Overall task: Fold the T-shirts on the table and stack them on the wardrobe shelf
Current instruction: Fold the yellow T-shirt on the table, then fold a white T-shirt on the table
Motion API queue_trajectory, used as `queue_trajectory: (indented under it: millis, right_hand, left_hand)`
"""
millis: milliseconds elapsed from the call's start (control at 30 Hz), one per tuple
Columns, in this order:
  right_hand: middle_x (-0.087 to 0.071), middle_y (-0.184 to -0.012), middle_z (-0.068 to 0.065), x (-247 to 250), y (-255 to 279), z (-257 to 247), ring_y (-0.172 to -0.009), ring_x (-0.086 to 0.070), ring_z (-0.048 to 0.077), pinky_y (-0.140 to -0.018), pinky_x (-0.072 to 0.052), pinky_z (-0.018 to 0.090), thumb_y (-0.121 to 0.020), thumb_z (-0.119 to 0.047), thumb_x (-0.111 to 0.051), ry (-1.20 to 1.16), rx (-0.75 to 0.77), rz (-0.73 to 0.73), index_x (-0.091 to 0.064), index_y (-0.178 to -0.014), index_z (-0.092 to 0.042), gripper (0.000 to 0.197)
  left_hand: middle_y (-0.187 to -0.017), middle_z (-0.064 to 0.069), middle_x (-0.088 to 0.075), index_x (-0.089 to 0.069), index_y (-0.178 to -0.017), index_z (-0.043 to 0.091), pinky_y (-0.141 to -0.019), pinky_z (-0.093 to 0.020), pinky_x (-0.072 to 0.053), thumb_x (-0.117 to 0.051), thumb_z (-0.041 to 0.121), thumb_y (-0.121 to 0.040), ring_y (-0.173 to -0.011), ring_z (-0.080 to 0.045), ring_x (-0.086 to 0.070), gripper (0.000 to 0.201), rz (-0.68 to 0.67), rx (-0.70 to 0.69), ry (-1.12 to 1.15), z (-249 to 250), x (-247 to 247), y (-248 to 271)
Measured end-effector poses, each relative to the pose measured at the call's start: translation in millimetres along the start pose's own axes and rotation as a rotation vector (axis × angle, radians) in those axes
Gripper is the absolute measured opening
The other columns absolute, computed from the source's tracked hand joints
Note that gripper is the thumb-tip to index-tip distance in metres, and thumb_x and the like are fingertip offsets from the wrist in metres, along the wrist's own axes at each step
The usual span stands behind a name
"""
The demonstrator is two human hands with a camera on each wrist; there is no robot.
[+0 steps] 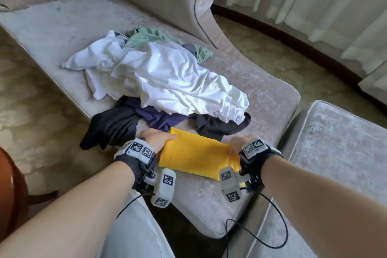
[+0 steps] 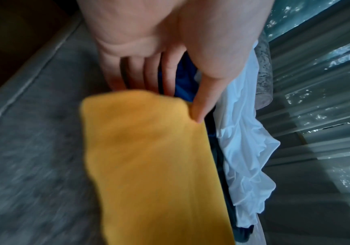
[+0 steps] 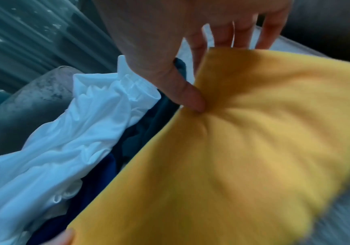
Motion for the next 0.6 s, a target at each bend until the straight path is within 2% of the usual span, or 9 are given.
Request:
queue_trajectory:
  millis: [33,100,167,200,267,333,400,467,600]
  right_hand:
    - [-0.064,-0.086,0.008,5.3,-0.1,-5.5,-0.067,-0.058,0.024,-0.063,-0.051,0.029,-0.073,-0.028,-0.059,-0.131,-0.054,0.099,-0.070,-0.091,-0.007,0.030]
    - [-0.057,-0.112,0.013,15.3,-4.6,-20.0,-0.101,-0.058,0.031,-0.086,-0.053,0.041,-0.060,-0.034,-0.061,-0.269,-0.094,0.236,-0.061,-0.112,-0.009,0.058]
    - [-0.037,-0.136,0.011,24.1,-1.5,-43.2,-0.127,-0.036,0.033,-0.104,-0.040,0.045,-0.069,-0.034,-0.066,-0.214,-0.022,0.251,-0.048,-0.125,-0.016,0.061]
    - [-0.031,-0.142,0.008,27.1,-2.4,-54.6,-0.133,-0.029,0.031,-0.107,-0.034,0.043,-0.075,-0.031,-0.066,-0.181,0.044,0.245,-0.048,-0.123,-0.021,0.052]
    - [-0.014,-0.155,0.003,31.3,1.9,-76.4,-0.141,-0.017,0.030,-0.111,-0.026,0.042,-0.081,-0.027,-0.065,-0.121,0.210,0.217,-0.053,-0.118,-0.033,0.040]
    - [0.011,-0.160,-0.003,29.3,0.3,-95.8,-0.147,0.003,0.029,-0.117,-0.016,0.040,-0.085,-0.026,-0.063,-0.030,0.357,0.169,-0.057,-0.120,-0.044,0.040]
    - [0.022,-0.159,-0.001,22.2,1.8,-111.0,-0.147,0.017,0.028,-0.121,-0.002,0.038,-0.090,-0.028,-0.060,0.088,0.460,0.134,-0.054,-0.129,-0.045,0.043]
    - [0.022,-0.159,-0.002,18.3,0.4,-124.2,-0.147,0.020,0.027,-0.120,0.000,0.039,-0.093,-0.028,-0.055,0.125,0.498,0.095,-0.042,-0.141,-0.040,0.052]
    - [0.027,-0.158,-0.003,17.8,0.9,-136.3,-0.147,0.018,0.030,-0.118,-0.012,0.045,-0.090,-0.024,-0.056,0.099,0.491,0.092,-0.028,-0.149,-0.039,0.067]
  left_hand:
    - [-0.079,-0.005,-0.065,-0.069,-0.074,0.011,-0.070,-0.029,-0.050,-0.085,0.031,-0.069,-0.073,-0.021,-0.060,0.027,0.052,-0.018,0.006,8.4,7.8,-3.6]
    - [-0.082,-0.006,-0.069,-0.072,-0.084,0.009,-0.061,-0.029,-0.047,-0.083,0.054,-0.059,-0.072,-0.022,-0.063,0.052,0.179,-0.074,0.035,25.6,27.0,-8.8]
    - [-0.102,-0.009,-0.067,-0.063,-0.107,0.006,-0.072,-0.036,-0.052,-0.081,0.069,-0.045,-0.088,-0.029,-0.065,0.091,0.302,-0.121,0.077,40.3,44.8,-15.3]
    - [-0.111,-0.007,-0.061,-0.053,-0.119,0.007,-0.080,-0.039,-0.050,-0.082,0.066,-0.050,-0.096,-0.030,-0.062,0.096,0.319,-0.136,0.072,47.6,51.8,-15.2]
    - [-0.115,0.000,-0.047,-0.037,-0.136,0.014,-0.087,-0.037,-0.043,-0.082,0.049,-0.067,-0.101,-0.024,-0.052,0.089,0.283,-0.158,-0.005,60.6,59.7,-19.5]
    - [-0.113,0.002,-0.054,-0.046,-0.132,0.016,-0.087,-0.034,-0.044,-0.081,0.035,-0.075,-0.105,-0.025,-0.055,0.069,0.218,-0.243,-0.092,78.7,64.5,-24.2]
    - [-0.092,0.002,-0.067,-0.066,-0.096,0.017,-0.078,-0.030,-0.048,-0.080,0.026,-0.078,-0.099,-0.030,-0.065,0.025,0.210,-0.318,-0.147,84.3,63.8,-30.8]
    - [-0.071,0.006,-0.065,-0.067,-0.075,0.018,-0.068,-0.023,-0.042,-0.076,0.021,-0.082,-0.087,-0.028,-0.068,0.012,0.246,-0.379,-0.133,92.1,65.9,-27.9]
    - [-0.090,0.001,-0.070,-0.073,-0.100,0.015,-0.077,-0.024,-0.047,-0.072,0.022,-0.085,-0.089,-0.021,-0.066,0.016,0.260,-0.474,-0.041,110.2,68.5,-13.7]
Point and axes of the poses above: each hand's wrist, its own y-axis away from the middle knuckle, its own x-axis out of the back of the hand, z = x × y, the point moved 3 cm from there along -y, towards the middle knuckle
